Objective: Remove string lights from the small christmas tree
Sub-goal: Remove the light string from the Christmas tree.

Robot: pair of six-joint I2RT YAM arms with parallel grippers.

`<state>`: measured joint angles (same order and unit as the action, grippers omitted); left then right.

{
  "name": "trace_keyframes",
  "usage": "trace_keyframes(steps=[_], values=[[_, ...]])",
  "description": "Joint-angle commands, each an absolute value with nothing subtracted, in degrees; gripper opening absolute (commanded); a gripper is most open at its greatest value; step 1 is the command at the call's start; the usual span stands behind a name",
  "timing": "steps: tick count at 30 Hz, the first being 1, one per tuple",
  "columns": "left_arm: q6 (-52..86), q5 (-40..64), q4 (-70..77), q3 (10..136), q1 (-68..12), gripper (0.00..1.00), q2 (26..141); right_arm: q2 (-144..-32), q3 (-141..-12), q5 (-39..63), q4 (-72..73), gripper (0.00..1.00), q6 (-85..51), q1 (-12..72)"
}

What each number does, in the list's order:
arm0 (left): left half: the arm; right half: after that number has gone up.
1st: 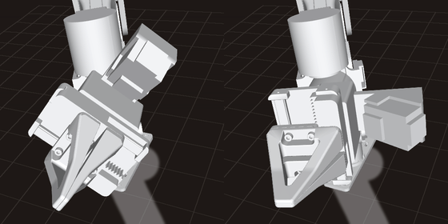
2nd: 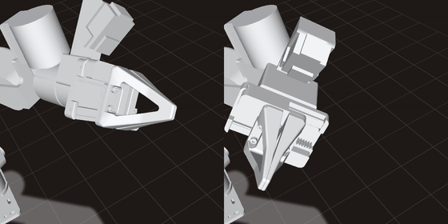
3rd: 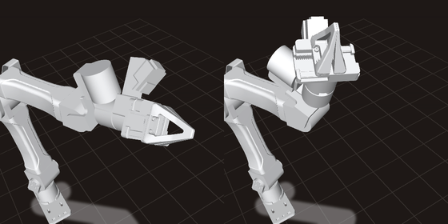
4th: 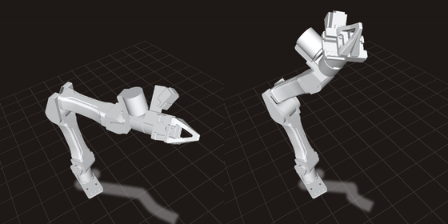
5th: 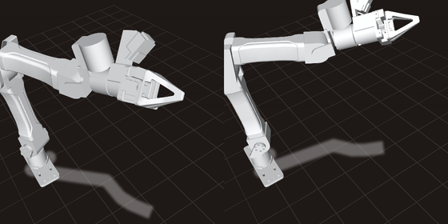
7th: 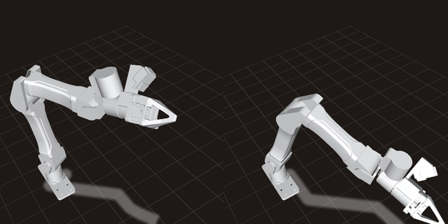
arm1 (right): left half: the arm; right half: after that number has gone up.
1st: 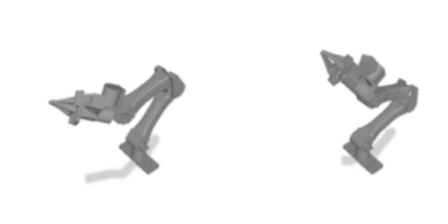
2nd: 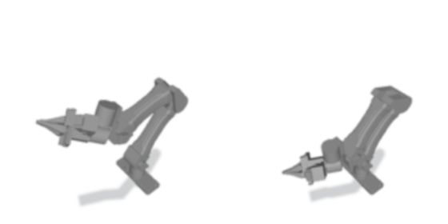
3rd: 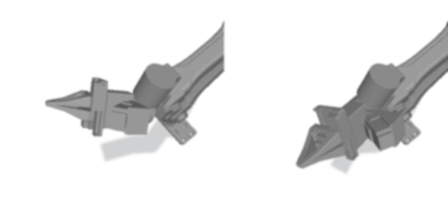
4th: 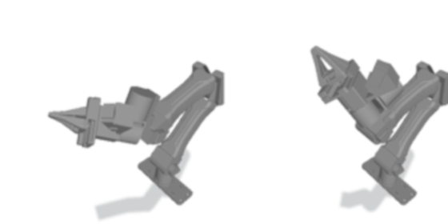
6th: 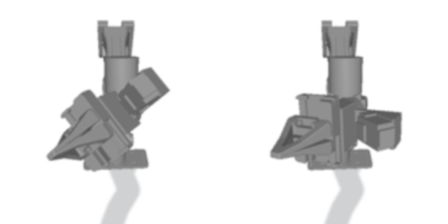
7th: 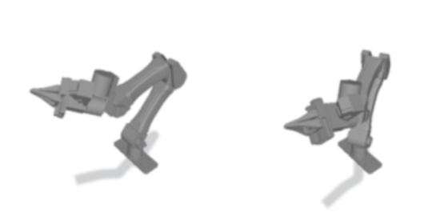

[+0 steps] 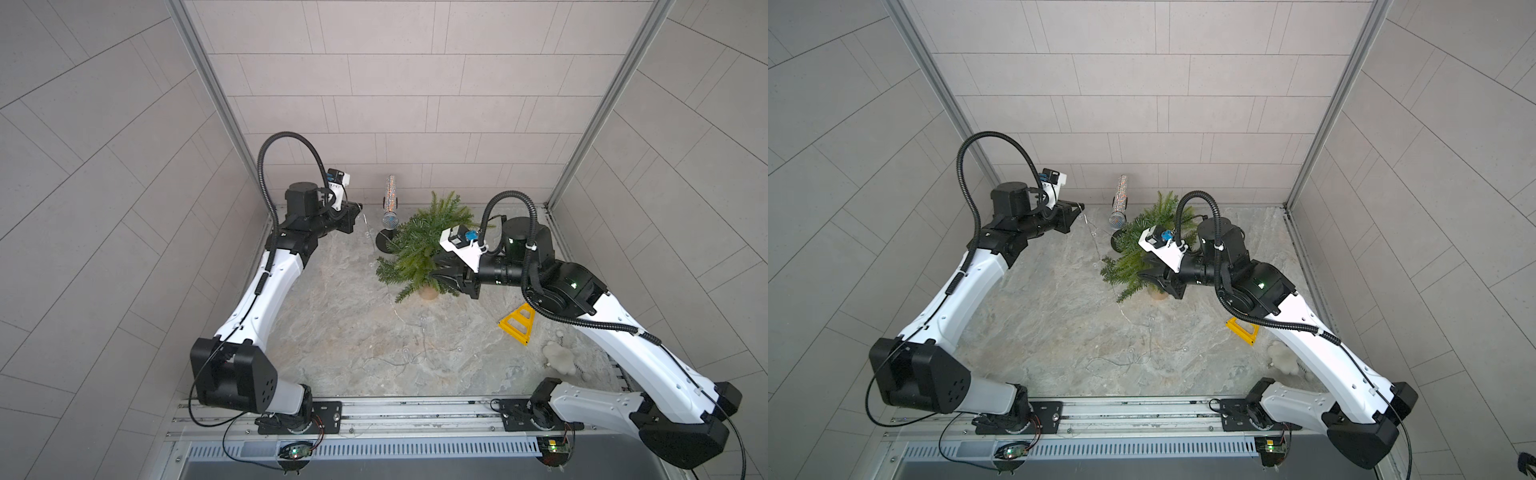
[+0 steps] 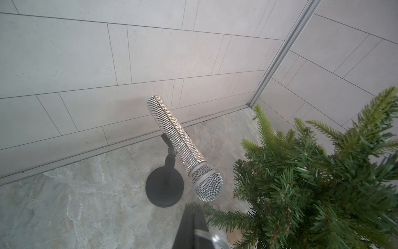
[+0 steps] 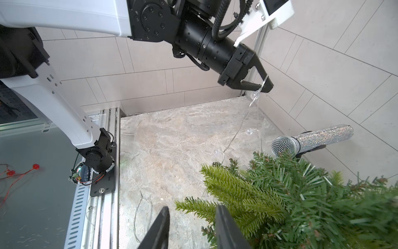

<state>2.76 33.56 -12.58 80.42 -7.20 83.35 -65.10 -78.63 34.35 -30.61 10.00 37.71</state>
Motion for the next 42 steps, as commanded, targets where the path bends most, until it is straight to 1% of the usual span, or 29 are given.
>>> trace_keyframes(steps=[1, 4, 8, 12, 18, 22, 26, 29, 31, 33, 37, 39, 42], values=[[1.0, 37.3, -15.4, 84.6, -5.7, 0.00, 85.7, -65.4, -79.1, 35.9, -29.6, 0.39, 9.3, 37.5], [1.1, 38.3, -14.2, 83.1, -5.5, 0.00, 87.8, -65.2, -78.6, 36.1, -29.2, 0.39, 9.3, 37.5], [1.1, 36.5, -13.2, 79.2, -5.3, 0.00, 88.7, -64.9, -78.2, 36.2, -29.2, 0.39, 9.2, 37.5], [1.6, 34.0, -11.9, 75.1, -4.3, 0.00, 87.4, -64.7, -77.8, 36.4, -29.1, 0.39, 9.4, 37.5], [3.4, 30.7, -11.1, 71.8, -1.4, 0.00, 87.9, -64.8, -76.8, 36.9, -28.2, 0.39, 9.2, 37.5], [5.3, 30.4, -9.8, 69.1, 1.5, 0.00, 89.1, -64.7, -76.4, 36.9, -28.2, 0.39, 9.2, 37.5], [7.9, 27.7, -9.5, 68.5, 3.8, 0.00, 90.0, -64.6, -76.0, 37.5, -27.8, 0.39, 9.2, 37.5], [9.4, 28.0, -9.1, 69.0, 5.5, 0.00, 90.3, -64.9, -75.9, 38.0, -27.4, 0.39, 8.9, 37.5], [9.6, 28.0, -9.2, 68.9, 6.3, 0.00, 89.7, -64.8, -75.8, 38.1, -27.2, 0.39, 8.9, 37.5], [10.2, 25.2, -10.1, 68.5, 7.0, 0.00, 88.8, -64.8, -75.8, 38.0, -27.0, 0.39, 8.9, 37.6], [13.3, 28.4, -10.3, 67.5, 10.6, 0.00, 85.3, -64.7, -75.7, 38.1, -27.0, 0.39, 8.9, 37.5], [13.9, 28.3, -10.3, 67.6, 11.1, 0.00, 82.4, -64.6, -75.4, 37.9, -27.0, 0.39, 8.9, 37.5], [13.1, 29.2, -14.8, 71.1, 11.8, 0.00, 80.5, -64.6, -75.2, 37.9, -26.8, 0.39, 9.0, 37.5]])
